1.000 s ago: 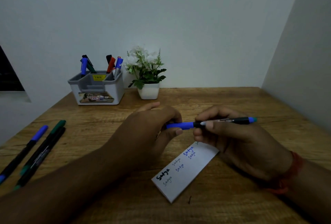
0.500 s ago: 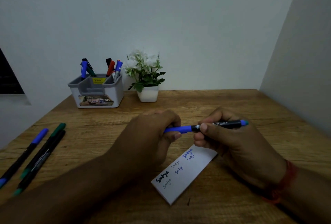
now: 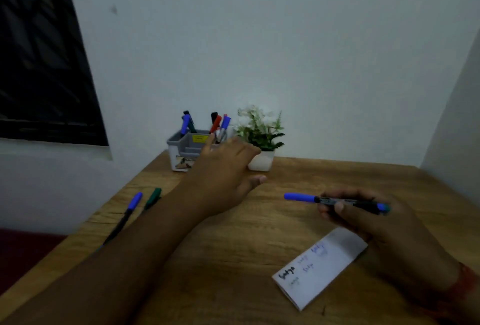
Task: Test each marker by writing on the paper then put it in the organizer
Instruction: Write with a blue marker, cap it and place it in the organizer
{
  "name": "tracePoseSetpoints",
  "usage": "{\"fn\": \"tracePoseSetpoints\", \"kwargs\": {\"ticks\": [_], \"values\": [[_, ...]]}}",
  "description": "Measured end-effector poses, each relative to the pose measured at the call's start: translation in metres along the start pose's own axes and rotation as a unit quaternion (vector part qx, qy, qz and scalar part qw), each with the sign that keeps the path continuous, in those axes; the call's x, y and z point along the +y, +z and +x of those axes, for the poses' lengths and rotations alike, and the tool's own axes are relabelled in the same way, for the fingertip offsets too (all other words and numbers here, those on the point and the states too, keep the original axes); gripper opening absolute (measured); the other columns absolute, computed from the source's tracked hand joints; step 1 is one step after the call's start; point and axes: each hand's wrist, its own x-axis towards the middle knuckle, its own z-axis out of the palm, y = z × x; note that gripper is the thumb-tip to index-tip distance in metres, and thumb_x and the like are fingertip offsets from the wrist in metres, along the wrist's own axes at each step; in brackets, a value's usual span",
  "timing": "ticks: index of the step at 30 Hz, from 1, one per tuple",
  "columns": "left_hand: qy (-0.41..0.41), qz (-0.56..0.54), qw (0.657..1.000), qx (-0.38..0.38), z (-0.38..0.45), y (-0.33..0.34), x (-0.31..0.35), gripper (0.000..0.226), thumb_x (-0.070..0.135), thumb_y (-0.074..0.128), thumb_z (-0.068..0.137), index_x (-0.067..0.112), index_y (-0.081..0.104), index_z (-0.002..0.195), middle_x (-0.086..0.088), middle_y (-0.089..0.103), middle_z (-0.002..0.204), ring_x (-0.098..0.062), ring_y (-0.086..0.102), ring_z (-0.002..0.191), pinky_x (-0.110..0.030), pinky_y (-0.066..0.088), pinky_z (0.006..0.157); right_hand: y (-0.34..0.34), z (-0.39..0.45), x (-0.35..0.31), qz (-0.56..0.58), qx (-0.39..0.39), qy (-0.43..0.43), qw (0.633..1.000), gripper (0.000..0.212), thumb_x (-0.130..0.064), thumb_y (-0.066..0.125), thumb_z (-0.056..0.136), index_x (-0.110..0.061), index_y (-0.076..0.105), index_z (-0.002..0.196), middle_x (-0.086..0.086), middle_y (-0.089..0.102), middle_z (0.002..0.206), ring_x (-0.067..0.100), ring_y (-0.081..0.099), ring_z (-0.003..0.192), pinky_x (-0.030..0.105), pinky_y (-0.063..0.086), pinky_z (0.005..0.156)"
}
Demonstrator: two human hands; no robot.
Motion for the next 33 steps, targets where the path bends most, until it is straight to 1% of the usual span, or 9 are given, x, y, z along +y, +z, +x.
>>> {"fn": "tracePoseSetpoints", "kwargs": {"ticks": [3, 6, 10, 13, 20, 25, 28, 30, 33], "values": [[-0.09, 0.018, 0.996, -0.004, -0.002, -0.016, -0.026, 0.068, 0.067, 0.039, 0.092, 0.03, 0.031, 0.149, 0.004, 0.036, 0.155, -0.021, 0.019, 0.148, -0.06, 0.008, 0.117, 0.013, 0.001, -0.014, -0.096, -0.024, -0.022, 0.995, 0.022, -0.019, 0.07, 0.076, -0.016, 0.076, 0.096, 0.002, 0.08, 0.096, 0.016, 0.076, 0.091, 0.034, 0.054, 0.087], [-0.156, 0.032, 0.987, -0.035, -0.009, -0.025, -0.058, 0.076, 0.073, 0.029, 0.09, 0.032, 0.019, 0.153, 0.004, 0.025, 0.16, -0.024, 0.01, 0.15, -0.061, 0.0, 0.117, 0.033, 0.019, -0.035, -0.114, -0.05, -0.082, 0.989, 0.021, -0.019, 0.07, 0.081, -0.007, 0.07, 0.098, 0.009, 0.078, 0.093, 0.022, 0.076, 0.089, 0.039, 0.058, 0.086], [-0.206, 0.104, 0.969, -0.084, -0.037, -0.029, -0.106, 0.092, 0.084, 0.002, 0.078, 0.035, 0.0, 0.155, 0.002, 0.008, 0.165, -0.027, -0.001, 0.151, -0.063, -0.005, 0.116, 0.078, 0.065, -0.053, -0.113, -0.066, -0.129, 0.983, 0.009, -0.007, 0.07, 0.088, -0.004, 0.068, 0.096, 0.014, 0.075, 0.091, 0.028, 0.075, 0.089, 0.046, 0.06, 0.088], [-0.239, 0.129, 0.958, -0.089, -0.063, -0.029, -0.14, 0.103, 0.087, -0.02, 0.065, 0.038, -0.008, 0.154, 0.003, 0.001, 0.165, -0.028, -0.006, 0.151, -0.062, -0.006, 0.115, 0.12, 0.106, -0.06, -0.113, -0.048, -0.154, 0.98, 0.013, -0.002, 0.069, 0.089, -0.005, 0.06, 0.098, 0.021, 0.071, 0.094, 0.034, 0.075, 0.087, 0.052, 0.06, 0.084], [-0.285, 0.089, 0.95, -0.089, -0.089, -0.018, -0.185, 0.094, 0.085, -0.014, 0.067, 0.042, -0.02, 0.151, 0.005, -0.007, 0.165, -0.026, -0.012, 0.15, -0.062, -0.003, 0.116, 0.208, 0.183, -0.09, -0.203, 0.019, -0.238, 0.95, 0.035, -0.009, 0.07, 0.091, -0.009, 0.042, 0.112, 0.014, 0.07, 0.09, 0.023, 0.075, 0.07, 0.04, 0.064, 0.068], [-0.28, 0.079, 0.953, -0.084, -0.084, -0.01, -0.189, 0.092, 0.085, -0.014, 0.069, 0.041, -0.022, 0.149, 0.005, -0.012, 0.164, -0.026, -0.015, 0.15, -0.062, -0.006, 0.116, 0.238, 0.236, -0.108, -0.384, 0.044, -0.334, 0.86, 0.033, -0.012, 0.063, 0.095, -0.008, 0.039, 0.118, 0.012, 0.065, 0.09, 0.028, 0.068, 0.075, 0.04, 0.06, 0.069], [-0.27, 0.087, 0.955, -0.083, -0.081, -0.007, -0.186, 0.084, 0.08, -0.006, 0.078, 0.04, -0.023, 0.149, 0.005, -0.014, 0.164, -0.026, -0.018, 0.149, -0.063, -0.006, 0.115, 0.247, 0.258, -0.109, -0.461, 0.046, -0.328, 0.824, 0.037, -0.007, 0.055, 0.093, -0.004, 0.038, 0.126, 0.013, 0.063, 0.083, 0.027, 0.06, 0.067, 0.04, 0.054, 0.061], [-0.267, 0.094, 0.956, -0.083, -0.081, -0.005, -0.184, 0.081, 0.077, -0.004, 0.08, 0.04, -0.023, 0.149, 0.005, -0.014, 0.164, -0.026, -0.018, 0.149, -0.063, -0.006, 0.115, 0.252, 0.267, -0.107, -0.49, 0.032, -0.308, 0.815, 0.041, -0.005, 0.053, 0.091, -0.003, 0.037, 0.129, 0.011, 0.058, 0.077, 0.023, 0.052, 0.06, 0.033, 0.044, 0.052], [-0.263, 0.096, 0.956, -0.083, -0.079, 0.0, -0.187, 0.081, 0.078, -0.004, 0.079, 0.041, -0.024, 0.149, 0.005, -0.015, 0.164, -0.027, -0.018, 0.149, -0.064, -0.007, 0.115, 0.258, 0.276, -0.1, -0.519, 0.01, -0.283, 0.807, 0.042, -0.007, 0.054, 0.09, -0.004, 0.037, 0.129, 0.008, 0.056, 0.077, 0.02, 0.05, 0.059, 0.028, 0.038, 0.05]]}}
